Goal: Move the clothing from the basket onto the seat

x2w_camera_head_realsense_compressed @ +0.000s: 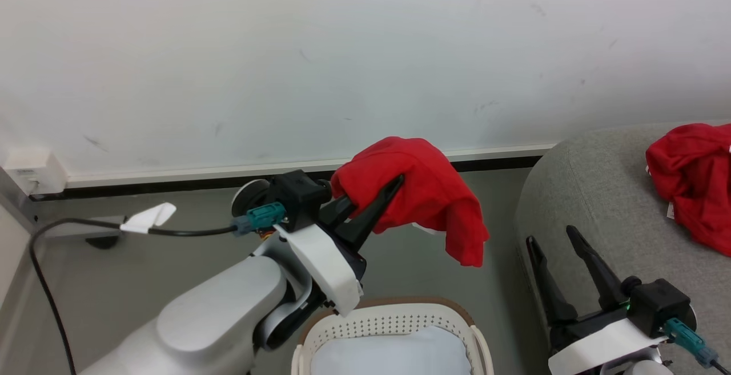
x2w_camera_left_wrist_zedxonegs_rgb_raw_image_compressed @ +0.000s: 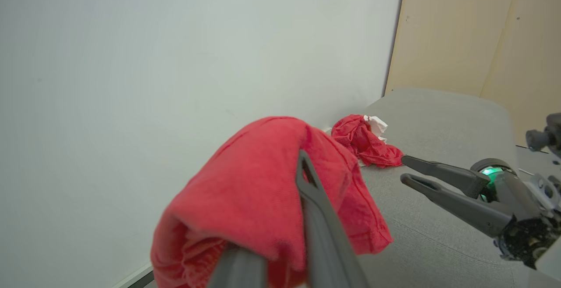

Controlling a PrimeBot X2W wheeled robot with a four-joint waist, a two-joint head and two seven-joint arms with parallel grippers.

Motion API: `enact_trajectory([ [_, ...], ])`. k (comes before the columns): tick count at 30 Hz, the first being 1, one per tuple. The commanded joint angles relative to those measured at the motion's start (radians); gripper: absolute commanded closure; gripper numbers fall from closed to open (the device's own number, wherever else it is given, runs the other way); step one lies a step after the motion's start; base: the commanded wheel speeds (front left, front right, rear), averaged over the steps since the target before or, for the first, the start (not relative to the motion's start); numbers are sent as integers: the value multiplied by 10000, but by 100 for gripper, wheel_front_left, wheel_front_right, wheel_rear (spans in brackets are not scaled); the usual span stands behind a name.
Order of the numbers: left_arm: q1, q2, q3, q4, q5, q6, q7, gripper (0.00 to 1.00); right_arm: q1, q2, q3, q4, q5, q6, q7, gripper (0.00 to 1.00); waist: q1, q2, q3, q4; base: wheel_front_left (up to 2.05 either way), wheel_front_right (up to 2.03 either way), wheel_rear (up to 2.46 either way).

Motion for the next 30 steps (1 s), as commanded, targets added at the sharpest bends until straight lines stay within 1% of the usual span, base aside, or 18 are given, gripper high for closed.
enact_trajectory([
  [1, 115, 66, 33, -13, 32, 33, -3, 100, -136, -87, 158, -55, -59, -22, 2, 0, 0, 0, 29, -3, 0, 0, 0],
  [4, 225, 29, 35, 65, 80, 102, -24, 100, -251, -118, 569, -95, 13, -23, 2, 0, 0, 0, 49, -15, 0, 0, 0],
  [10, 387, -138, 63, 143, 165, 94, -65, 100, -703, -195, 1740, 82, 205, -23, 2, 0, 0, 0, 77, -1, 0, 0, 0],
  [14, 473, -318, 6, 183, 242, -16, -84, 100, -1175, -172, 2461, 483, 352, -23, 2, 0, 0, 0, 43, 120, 0, 0, 0],
  [19, 675, -568, -91, 237, 417, -162, -82, 100, -1866, -101, 3214, 1413, 504, -23, 2, 0, 0, 0, -2, 385, 0, 0, 0],
  [23, 839, -815, -230, 258, 514, -305, -91, 100, -2364, -45, 3415, 2222, 346, -23, 2, 0, 0, 0, -74, 686, 0, 0, 0],
  [26, 920, -991, -346, 281, 661, -432, -94, 100, -2575, -11, 3362, 2768, 344, -23, 2, 0, 0, 0, -132, 951, 0, 0, 0],
  [30, 1092, -1108, -360, 290, 907, -601, -97, 100, -2707, 8, 3327, 3178, 274, -23, 2, 0, 0, 0, -222, 1262, 0, 0, 0],
])
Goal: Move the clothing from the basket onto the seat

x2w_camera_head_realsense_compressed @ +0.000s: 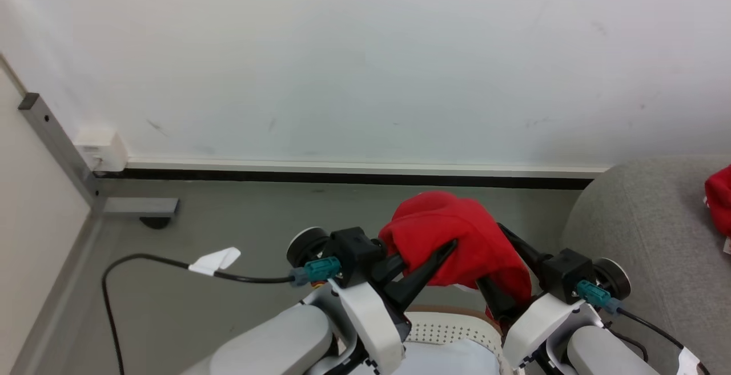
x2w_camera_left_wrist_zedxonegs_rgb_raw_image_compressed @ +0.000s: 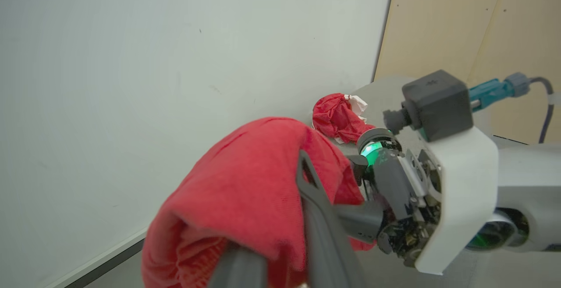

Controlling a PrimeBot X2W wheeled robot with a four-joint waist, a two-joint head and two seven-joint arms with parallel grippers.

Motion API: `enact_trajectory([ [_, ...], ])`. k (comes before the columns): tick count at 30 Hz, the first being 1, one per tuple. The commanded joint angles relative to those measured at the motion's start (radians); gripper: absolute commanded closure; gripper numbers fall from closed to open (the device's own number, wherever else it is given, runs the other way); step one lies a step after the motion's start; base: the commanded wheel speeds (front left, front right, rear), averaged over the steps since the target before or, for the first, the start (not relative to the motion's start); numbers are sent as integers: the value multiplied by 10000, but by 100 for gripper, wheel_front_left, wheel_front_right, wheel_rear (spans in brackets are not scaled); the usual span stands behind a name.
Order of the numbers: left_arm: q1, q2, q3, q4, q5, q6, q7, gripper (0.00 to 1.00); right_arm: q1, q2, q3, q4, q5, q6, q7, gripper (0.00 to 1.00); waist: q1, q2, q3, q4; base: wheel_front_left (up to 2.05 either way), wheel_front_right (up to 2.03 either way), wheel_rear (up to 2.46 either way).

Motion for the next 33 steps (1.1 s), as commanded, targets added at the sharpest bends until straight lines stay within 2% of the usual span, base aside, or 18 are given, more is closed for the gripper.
enact_trajectory([
  [1, 180, -33, 20, -11, 193, -74, -48, 100, -117, -55, 25, 152, -38, -23, 2, 0, 1, 0, -83, 209, 0, 0, 0],
  [7, 396, -187, -52, -65, 390, -278, -39, 100, -297, -100, 403, 489, 50, -23, 2, 0, 1, 0, -191, 502, 0, 0, 0],
  [8, 427, -205, -53, -64, 415, -317, -41, 100, -315, -75, 468, 520, 104, -23, 2, 16, 1, 0, -204, 527, 0, 0, 0],
  [9, 457, -221, -58, -54, 439, -341, -41, 100, -346, -65, 570, 538, 139, -23, 2, 54, 1, 0, -212, 551, 0, 0, 0],
  [10, 483, -227, -57, -37, 456, -367, -39, 100, -377, -71, 630, 559, 179, -23, 2, 84, 1, 0, -217, 571, 0, 0, 0],
  [11, 509, -234, -43, -20, 452, -370, -41, 100, -406, -84, 671, 558, 216, -23, 2, 100, 1, 0, -217, 588, 0, 0, 0],
  [21, 622, -224, 65, 90, 518, -417, -40, 100, -442, -135, 860, 449, 572, -23, 2, 100, 1, 0, -130, 528, 0, 0, 0],
  [33, 657, -210, 101, 229, 521, -393, -41, 100, -253, -188, 611, 301, 689, -23, 2, 100, 1, 0, -141, 303, 0, 0, 0],
])
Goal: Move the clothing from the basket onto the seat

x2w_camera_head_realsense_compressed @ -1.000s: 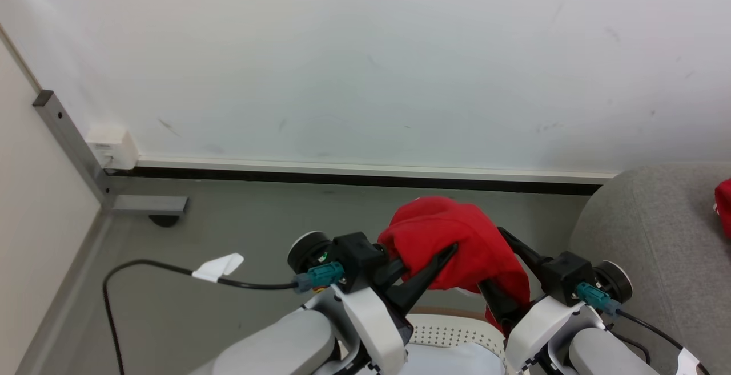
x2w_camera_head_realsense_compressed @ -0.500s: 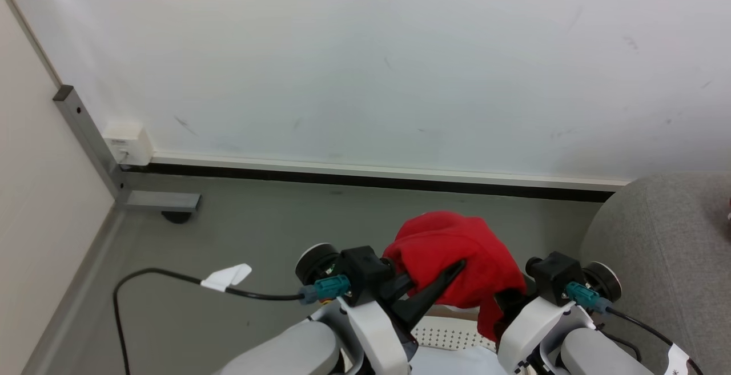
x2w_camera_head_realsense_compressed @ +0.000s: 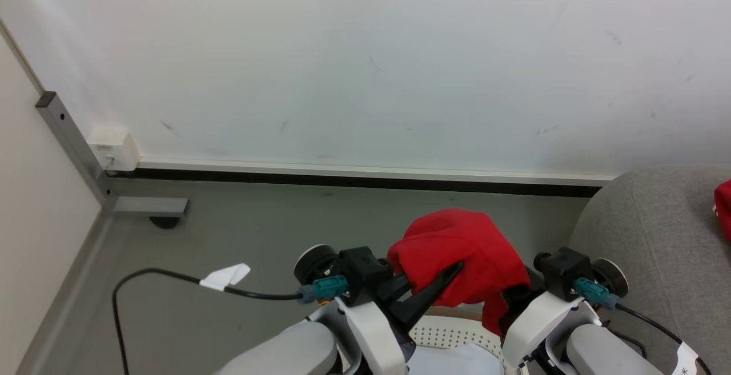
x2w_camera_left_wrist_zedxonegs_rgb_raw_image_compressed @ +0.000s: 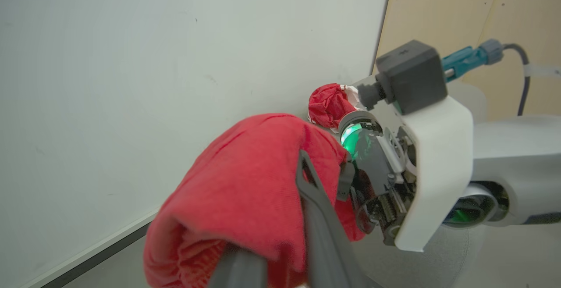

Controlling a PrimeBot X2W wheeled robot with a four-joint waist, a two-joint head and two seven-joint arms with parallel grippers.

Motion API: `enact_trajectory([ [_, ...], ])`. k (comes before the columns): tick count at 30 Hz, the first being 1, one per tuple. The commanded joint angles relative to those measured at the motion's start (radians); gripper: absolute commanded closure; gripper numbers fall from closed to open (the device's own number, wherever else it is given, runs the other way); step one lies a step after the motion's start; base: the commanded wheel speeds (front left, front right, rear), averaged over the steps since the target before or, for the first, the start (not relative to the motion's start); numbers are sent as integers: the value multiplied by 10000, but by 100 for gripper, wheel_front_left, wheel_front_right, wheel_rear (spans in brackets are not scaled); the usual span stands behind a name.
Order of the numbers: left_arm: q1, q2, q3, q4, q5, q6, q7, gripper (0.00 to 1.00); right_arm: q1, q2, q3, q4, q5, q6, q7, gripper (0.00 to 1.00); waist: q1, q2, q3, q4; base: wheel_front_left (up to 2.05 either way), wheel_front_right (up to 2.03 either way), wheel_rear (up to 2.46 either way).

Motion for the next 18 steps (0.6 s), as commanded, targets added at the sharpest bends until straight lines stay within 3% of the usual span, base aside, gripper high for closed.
enact_trajectory([
  [1, 126, 47, 9, 34, 60, 35, -27, 100, 63, -70, -76, -47, 126, -23, 2, 100, 0, 0, -1, -22, 0, 0, 0],
  [9, 294, 142, -15, 23, -48, 86, -24, 98, 305, -37, -390, -308, 178, -23, 3, 100, 0, 0, -87, -360, 0, 0, 0],
  [10, 304, 149, 21, -6, -50, 112, -24, 73, 312, -39, -405, -343, 188, -23, 3, 100, 0, 0, -87, -437, 0, 0, 0],
  [11, 328, 149, 69, -54, -65, 124, -24, 12, 313, -57, -431, -367, 209, -23, 3, 100, 0, 0, -82, -519, 0, 0, 0],
  [12, 363, 158, 95, -78, -64, 154, -24, 0, 307, -96, -479, -403, 221, -23, 3, 100, 0, 0, -74, -604, 0, 0, 0],
  [18, 506, 160, 217, -204, 45, 218, -18, 0, 387, -257, -1120, -742, 213, -23, 3, 100, 0, 0, 66, -1215, 0, 0, 0],
])
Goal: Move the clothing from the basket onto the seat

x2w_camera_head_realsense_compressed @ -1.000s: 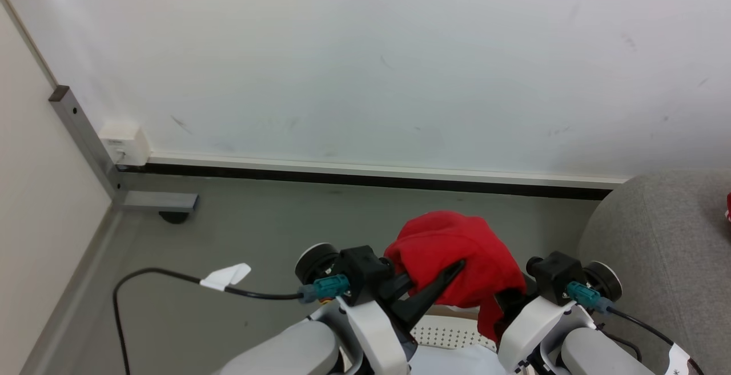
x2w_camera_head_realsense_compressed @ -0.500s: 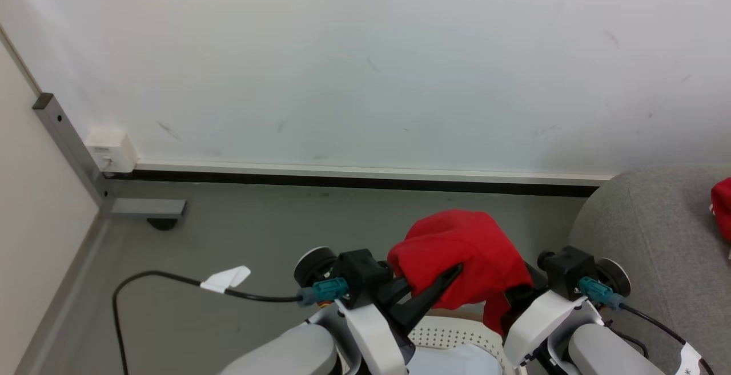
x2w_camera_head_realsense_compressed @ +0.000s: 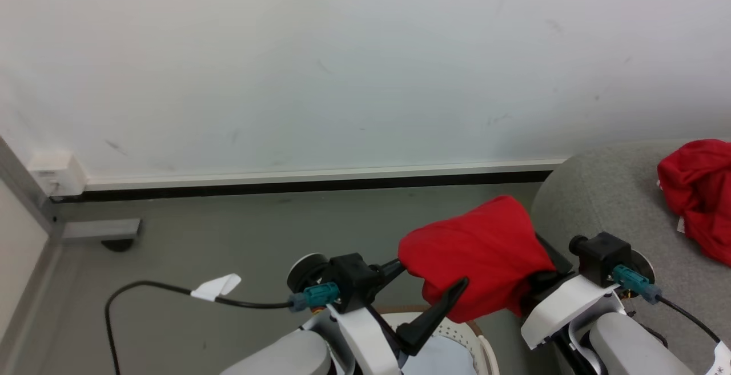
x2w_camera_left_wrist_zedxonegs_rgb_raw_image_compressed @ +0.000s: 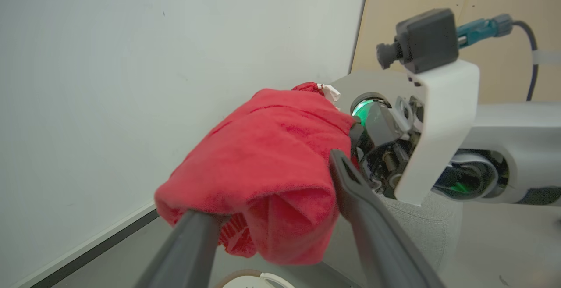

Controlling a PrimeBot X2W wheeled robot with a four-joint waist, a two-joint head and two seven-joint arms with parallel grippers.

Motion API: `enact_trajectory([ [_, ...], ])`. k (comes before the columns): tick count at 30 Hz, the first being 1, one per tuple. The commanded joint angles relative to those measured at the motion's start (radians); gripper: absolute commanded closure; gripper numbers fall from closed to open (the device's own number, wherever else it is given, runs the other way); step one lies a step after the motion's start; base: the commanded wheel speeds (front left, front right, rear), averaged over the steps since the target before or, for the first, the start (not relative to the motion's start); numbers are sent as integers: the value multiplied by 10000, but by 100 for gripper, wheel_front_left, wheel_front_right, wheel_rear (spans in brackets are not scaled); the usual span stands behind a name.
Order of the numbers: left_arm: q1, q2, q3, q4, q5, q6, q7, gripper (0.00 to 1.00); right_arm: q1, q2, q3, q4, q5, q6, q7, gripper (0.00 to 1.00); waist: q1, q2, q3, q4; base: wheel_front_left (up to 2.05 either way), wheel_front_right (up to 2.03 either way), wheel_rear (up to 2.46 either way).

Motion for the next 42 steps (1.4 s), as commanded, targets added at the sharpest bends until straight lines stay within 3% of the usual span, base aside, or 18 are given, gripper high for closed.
enact_trajectory([
  [1, 181, 53, 46, -20, 80, 32, -7, 0, 128, -125, -190, -125, -114, -23, 1, 100, 0, 0, 106, -329, 0, 0, 0],
  [15, 482, 217, 867, -220, 587, 59, -5, 0, 571, -523, -2348, -1417, -426, -23, -1, 100, 0, 0, 862, -2771, 0, 0, 0],
  [24, 729, 77, 1627, -371, 1342, -88, -7, 0, 1138, -572, -3250, -2118, -433, -23, 1, 100, 0, 0, 1105, -3916, 0, 0, 0],
  [32, 888, -96, 2055, -197, 1834, -302, -7, 0, 1353, -573, -3472, -2407, -445, -23, -1, 100, 0, 0, 1273, -4332, 0, 0, 0],
  [42, 962, -312, 2378, -33, 2249, -571, -6, 0, 877, -791, -3425, -2546, -428, -23, -1, 100, 0, 0, 1393, -4336, 0, 0, 0],
])
